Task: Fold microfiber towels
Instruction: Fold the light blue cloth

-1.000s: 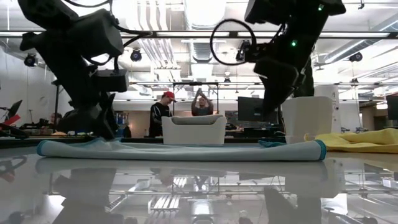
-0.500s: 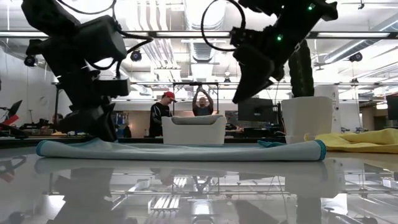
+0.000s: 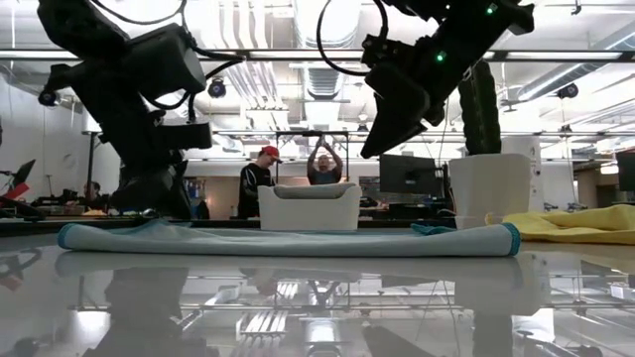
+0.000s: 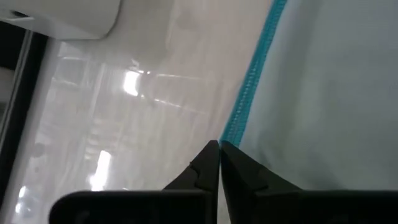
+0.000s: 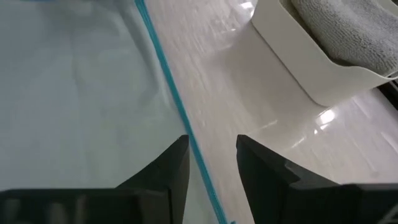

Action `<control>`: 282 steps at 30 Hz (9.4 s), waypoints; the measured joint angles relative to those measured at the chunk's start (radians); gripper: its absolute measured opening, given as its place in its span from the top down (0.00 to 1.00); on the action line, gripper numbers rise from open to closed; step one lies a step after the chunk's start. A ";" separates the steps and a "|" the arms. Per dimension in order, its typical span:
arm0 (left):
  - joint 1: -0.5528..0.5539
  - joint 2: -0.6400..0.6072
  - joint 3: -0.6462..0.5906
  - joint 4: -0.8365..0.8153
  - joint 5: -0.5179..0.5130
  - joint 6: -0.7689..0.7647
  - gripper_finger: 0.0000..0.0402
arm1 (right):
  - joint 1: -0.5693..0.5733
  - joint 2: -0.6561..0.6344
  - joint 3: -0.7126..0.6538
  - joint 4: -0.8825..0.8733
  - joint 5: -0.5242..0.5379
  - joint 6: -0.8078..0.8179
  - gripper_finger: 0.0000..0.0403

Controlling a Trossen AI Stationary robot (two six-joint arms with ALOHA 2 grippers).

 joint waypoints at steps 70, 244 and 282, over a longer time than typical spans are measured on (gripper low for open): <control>0.031 -0.139 -0.054 0.123 0.040 -0.161 0.96 | -0.104 -0.050 -0.104 0.002 -0.262 0.116 0.70; 0.152 -0.239 -0.020 -0.222 0.091 -0.421 0.67 | -0.184 0.000 -0.007 -0.248 -0.188 -0.079 0.62; 0.309 0.076 0.017 0.046 0.152 -0.336 0.97 | -0.190 -0.003 -0.007 -0.280 -0.275 -0.089 0.59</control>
